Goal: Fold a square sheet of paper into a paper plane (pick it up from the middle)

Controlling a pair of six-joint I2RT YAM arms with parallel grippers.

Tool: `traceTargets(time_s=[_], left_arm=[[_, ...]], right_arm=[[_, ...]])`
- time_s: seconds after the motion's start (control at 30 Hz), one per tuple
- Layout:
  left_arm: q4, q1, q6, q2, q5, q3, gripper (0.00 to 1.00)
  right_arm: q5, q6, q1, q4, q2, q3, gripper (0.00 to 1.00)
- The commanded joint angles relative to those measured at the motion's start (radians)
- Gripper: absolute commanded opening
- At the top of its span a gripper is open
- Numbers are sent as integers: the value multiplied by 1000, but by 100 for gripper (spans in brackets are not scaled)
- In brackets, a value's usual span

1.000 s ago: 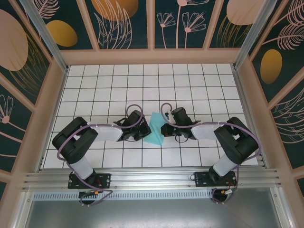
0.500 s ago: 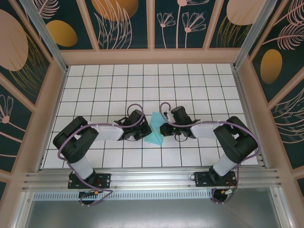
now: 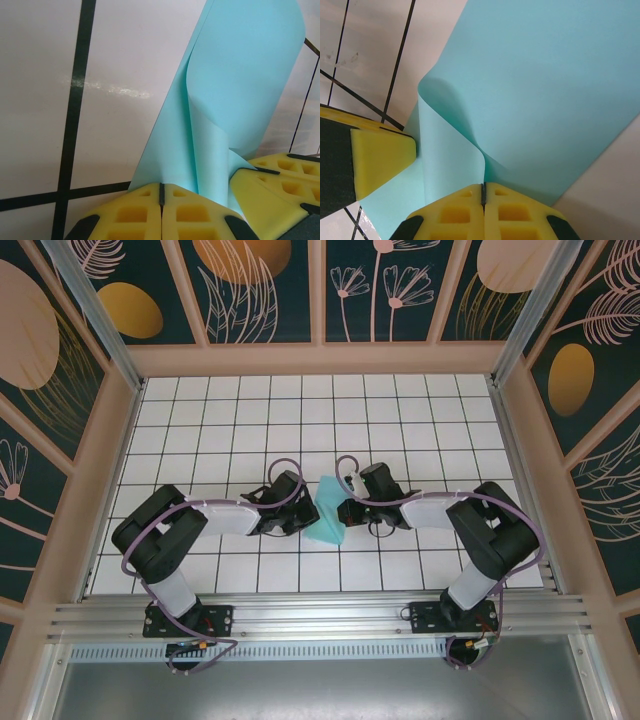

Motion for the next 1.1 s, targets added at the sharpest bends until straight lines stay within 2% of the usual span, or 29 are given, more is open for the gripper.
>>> traceTargets(time_s=[0.0,0.5,1.07], left_arm=[[-95,-9,23,44,-26,-3,8],[-106,-10,25,40,-28,2,9],[-118,-10,26,29,-35,13,10]], right_arm=[[-13,-13,-8,-3,5,24,2],[-27,-16,-8,-12,-13,33,2],[18,-8,-9,-28,56,35,2]])
